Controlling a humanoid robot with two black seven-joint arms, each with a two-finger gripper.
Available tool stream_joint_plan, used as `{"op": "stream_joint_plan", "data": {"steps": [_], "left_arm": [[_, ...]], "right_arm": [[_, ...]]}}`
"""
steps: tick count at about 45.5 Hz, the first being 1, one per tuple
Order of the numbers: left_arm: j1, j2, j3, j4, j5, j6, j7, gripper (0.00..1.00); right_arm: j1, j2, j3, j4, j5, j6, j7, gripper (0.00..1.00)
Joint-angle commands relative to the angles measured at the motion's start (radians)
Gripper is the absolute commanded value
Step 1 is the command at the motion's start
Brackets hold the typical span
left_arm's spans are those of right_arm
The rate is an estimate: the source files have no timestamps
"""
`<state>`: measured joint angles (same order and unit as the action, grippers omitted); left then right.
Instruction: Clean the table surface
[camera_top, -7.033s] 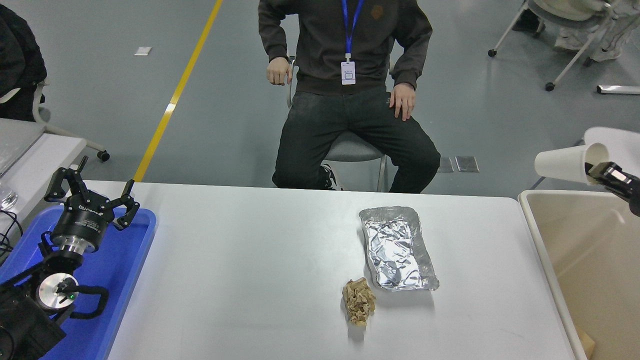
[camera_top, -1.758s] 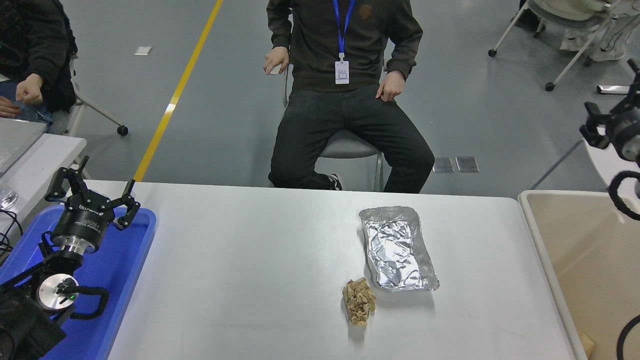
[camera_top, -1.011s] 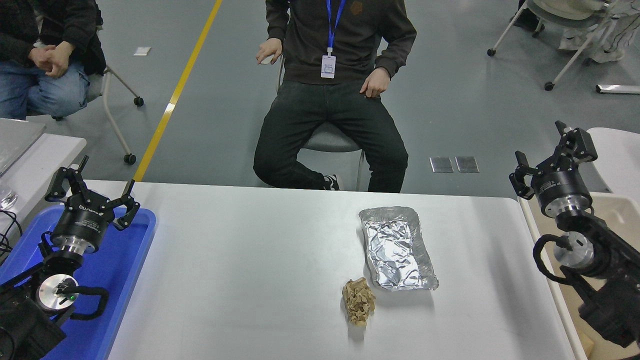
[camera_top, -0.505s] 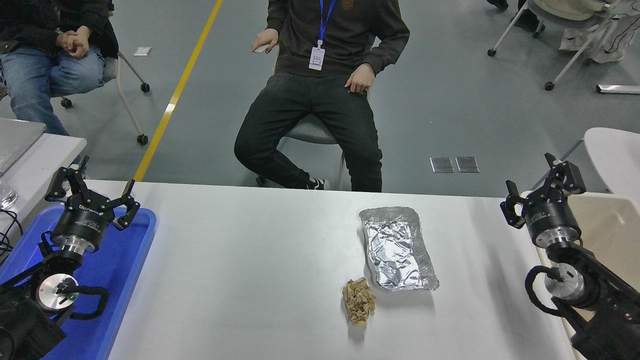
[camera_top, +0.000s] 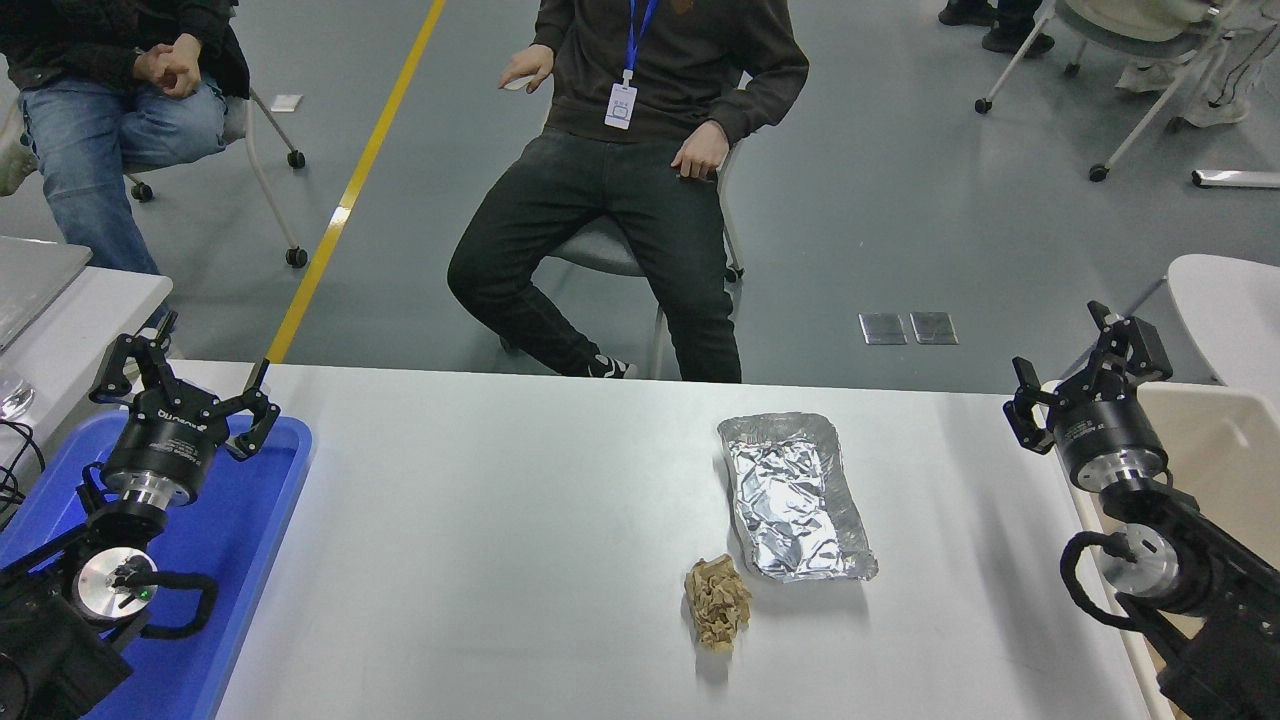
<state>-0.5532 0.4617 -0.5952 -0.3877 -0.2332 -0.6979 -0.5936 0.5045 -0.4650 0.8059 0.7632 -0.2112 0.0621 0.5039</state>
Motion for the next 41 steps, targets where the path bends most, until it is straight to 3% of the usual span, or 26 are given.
{"op": "stream_joint_plan", "data": {"steps": [1, 7, 20, 29, 41], "left_arm": [[-0.001, 0.0, 0.0, 0.001, 0.0, 0.0, 0.0, 1.0], [-0.001, 0.0, 0.0, 0.0, 0.0, 0.0, 0.0, 1.0], [-0.001, 0.0, 0.0, 0.0, 0.0, 0.0, 0.0, 1.0], [0.001, 0.0, 0.0, 0.001, 0.0, 0.0, 0.0, 1.0], [0.001, 0.0, 0.0, 0.0, 0.0, 0.0, 0.0, 1.0]], "right_arm": [[0.019, -0.058, -0.074, 0.002, 0.0, 0.007, -0.001, 0.99], [0.075, -0.124, -0.169, 0.002, -0.03, 0.019, -0.001, 0.99], [0.376, -0.228, -0.669, -0.001, -0.155, 0.016, -0.001, 0.98], [0.514, -0.253, -0.815, 0.008, -0.18, 0.025, -0.001, 0.98], [0.628, -0.262, -0.993, 0.022, -0.448, 0.082, 0.001, 0.97]]}}
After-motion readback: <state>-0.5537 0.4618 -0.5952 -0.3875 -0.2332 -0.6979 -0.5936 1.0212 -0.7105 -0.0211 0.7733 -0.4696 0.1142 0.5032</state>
